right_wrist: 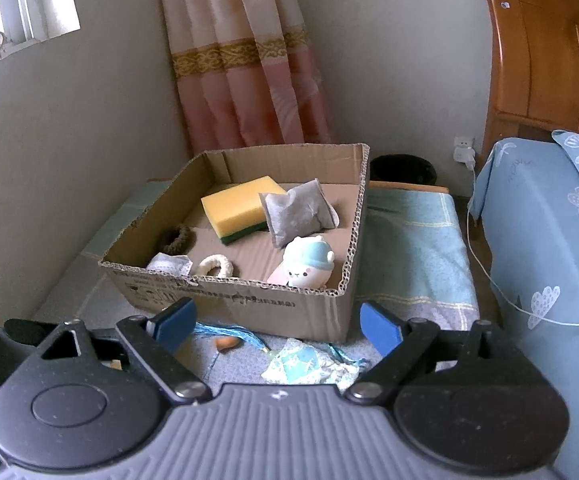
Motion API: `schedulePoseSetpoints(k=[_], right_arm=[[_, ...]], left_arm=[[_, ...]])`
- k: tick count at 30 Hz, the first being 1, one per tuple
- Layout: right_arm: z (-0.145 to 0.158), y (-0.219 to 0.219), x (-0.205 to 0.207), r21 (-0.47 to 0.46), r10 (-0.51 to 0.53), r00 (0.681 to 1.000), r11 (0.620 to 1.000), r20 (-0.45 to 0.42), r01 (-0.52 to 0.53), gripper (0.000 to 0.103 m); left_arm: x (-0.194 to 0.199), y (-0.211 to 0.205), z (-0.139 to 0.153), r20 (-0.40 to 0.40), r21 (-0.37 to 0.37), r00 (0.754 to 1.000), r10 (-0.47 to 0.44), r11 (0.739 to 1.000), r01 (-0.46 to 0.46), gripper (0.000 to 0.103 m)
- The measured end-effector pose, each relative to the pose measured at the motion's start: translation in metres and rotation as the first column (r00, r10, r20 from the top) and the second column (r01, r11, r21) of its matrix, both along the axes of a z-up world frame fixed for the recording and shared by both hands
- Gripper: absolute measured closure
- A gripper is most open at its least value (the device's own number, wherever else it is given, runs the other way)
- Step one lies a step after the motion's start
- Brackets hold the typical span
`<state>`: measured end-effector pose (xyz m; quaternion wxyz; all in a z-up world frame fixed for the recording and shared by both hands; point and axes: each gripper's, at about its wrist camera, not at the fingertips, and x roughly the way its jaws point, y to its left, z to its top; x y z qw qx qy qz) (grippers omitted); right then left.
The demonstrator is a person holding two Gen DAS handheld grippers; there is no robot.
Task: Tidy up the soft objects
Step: 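Carry the cream cloth into the box with the left tool and release it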
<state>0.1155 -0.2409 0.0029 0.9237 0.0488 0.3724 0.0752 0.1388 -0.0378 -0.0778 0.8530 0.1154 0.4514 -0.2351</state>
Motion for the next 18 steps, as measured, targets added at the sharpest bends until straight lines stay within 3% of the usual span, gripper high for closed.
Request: schedulePoseSetpoints(k=[3,11,18], right_arm=[[-0.003,0.0,0.001,0.009,0.0,1.0,1.0,-0.008,0.0,0.011],[-0.006,0.002,-0.004,0.011,0.005,1.0,1.0,-0.015,-0.005,0.011],[-0.007,-0.001,-0.009,0.03,-0.004,1.0,1.0,-0.012,0.004,0.011]], left_arm=[[0.0,0.0,0.003,0.001,0.0,1.0,0.009,1.0,-0.009,0.095],[-0.012,0.003,0.036,0.076,-0.009,0.997,-0.012,1.0,0.013,0.096],[-0.008,0.002,0.1,0.232,-0.035,0.972,-0.037,0.998,0.046,0.096]])
